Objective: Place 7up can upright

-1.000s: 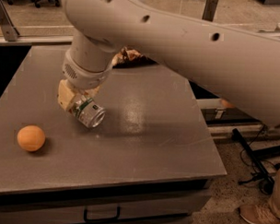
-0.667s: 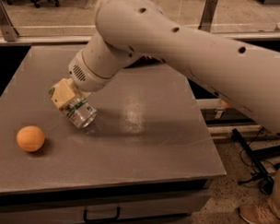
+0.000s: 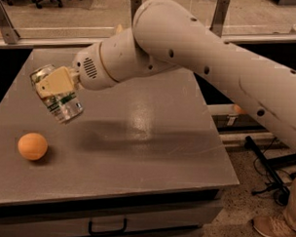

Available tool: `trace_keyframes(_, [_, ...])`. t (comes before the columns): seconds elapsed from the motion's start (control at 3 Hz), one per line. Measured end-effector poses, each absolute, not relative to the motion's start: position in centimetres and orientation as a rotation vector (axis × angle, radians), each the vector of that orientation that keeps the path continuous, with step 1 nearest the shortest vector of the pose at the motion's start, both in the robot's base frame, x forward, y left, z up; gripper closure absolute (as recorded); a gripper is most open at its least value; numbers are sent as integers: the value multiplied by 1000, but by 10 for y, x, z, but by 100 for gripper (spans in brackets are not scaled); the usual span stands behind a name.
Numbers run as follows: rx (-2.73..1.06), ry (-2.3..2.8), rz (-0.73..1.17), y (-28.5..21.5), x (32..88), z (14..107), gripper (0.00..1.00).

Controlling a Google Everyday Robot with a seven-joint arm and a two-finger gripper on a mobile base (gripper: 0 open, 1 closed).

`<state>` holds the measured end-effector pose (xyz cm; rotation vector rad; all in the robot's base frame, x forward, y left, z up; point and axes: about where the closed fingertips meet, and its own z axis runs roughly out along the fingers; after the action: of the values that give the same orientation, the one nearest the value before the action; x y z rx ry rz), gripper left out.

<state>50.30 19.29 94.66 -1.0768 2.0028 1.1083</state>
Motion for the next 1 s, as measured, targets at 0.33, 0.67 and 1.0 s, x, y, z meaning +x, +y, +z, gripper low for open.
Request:
trace_keyframes(0.33, [-1077,2003,1108,193,503,947,100])
trace_keyframes(0.67, [-1141,1939,1088,189,507,941,100])
trace_keyframes(1.0, [-1211,1801,1029,176,521,941,100])
